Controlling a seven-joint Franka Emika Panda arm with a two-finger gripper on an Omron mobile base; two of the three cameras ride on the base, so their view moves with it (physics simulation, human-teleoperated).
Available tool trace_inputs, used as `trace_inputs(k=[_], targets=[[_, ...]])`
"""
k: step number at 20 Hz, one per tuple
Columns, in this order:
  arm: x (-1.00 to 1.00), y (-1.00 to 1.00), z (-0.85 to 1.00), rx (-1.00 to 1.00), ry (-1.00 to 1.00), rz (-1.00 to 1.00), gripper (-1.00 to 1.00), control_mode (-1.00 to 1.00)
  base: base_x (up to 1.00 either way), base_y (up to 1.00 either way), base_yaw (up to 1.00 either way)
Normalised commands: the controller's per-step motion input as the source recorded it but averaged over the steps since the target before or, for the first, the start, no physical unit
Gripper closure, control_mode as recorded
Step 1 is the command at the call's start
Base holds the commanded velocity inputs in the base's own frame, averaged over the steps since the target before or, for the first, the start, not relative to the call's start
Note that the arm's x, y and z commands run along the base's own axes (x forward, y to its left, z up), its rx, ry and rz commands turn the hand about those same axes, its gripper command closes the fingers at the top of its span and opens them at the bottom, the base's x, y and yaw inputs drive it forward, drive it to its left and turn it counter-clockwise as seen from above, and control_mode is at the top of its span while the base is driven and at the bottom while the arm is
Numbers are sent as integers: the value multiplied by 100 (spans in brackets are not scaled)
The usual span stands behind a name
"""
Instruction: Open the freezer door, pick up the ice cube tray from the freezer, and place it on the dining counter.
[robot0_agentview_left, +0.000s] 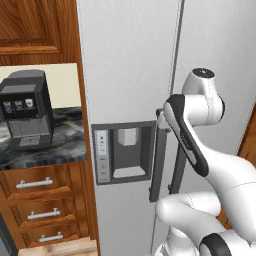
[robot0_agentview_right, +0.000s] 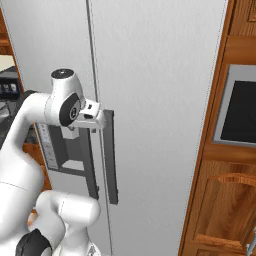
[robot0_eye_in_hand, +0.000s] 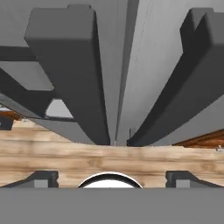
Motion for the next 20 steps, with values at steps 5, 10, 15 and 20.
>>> trace_inputs(k=[5,10,15,20], targets=[[-8,0,-26,-1,-3,0,-100,100,0,0,0],[0,0,0,0,0,0,-100,100,-3,-67,0],[0,0,0,0,0,0,-100,100,-1,-64,0],[0,0,0,0,0,0,-100,100,0,-14,0]])
